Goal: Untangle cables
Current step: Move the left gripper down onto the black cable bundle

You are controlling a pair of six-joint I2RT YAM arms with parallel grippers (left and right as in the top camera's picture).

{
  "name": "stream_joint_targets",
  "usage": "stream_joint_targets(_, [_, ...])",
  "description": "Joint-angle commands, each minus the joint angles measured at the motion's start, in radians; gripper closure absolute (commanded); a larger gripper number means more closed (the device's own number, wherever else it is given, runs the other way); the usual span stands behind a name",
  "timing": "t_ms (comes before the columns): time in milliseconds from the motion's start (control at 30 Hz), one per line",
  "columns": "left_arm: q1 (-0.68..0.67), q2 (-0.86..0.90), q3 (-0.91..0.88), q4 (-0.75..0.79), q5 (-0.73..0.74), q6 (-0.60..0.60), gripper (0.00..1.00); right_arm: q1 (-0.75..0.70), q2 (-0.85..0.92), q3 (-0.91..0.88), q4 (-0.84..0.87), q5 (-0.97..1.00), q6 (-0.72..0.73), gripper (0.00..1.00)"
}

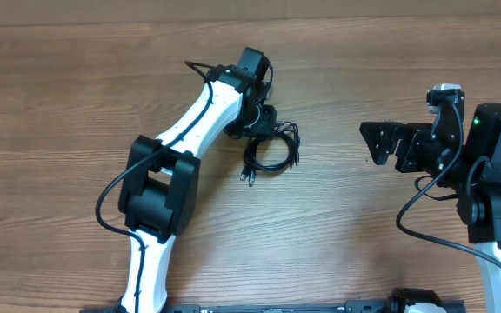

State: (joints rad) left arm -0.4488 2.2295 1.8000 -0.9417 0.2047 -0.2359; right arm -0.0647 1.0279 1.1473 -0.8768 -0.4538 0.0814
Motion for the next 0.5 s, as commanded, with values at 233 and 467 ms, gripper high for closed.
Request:
stream_joint_targets(233, [-0.006, 0.039, 0.008, 0.000, -0.059, 0.032, 0.41, 0.004, -0.005, 0.024, -0.013, 0.008, -0.004, 0.00])
stream_joint_targets(467, [-0.006, 0.061, 0.008, 0.004, -0.068, 0.034, 0.96, 0.004, -0.005, 0.024, -0.015, 0.008, -0.004, 0.00])
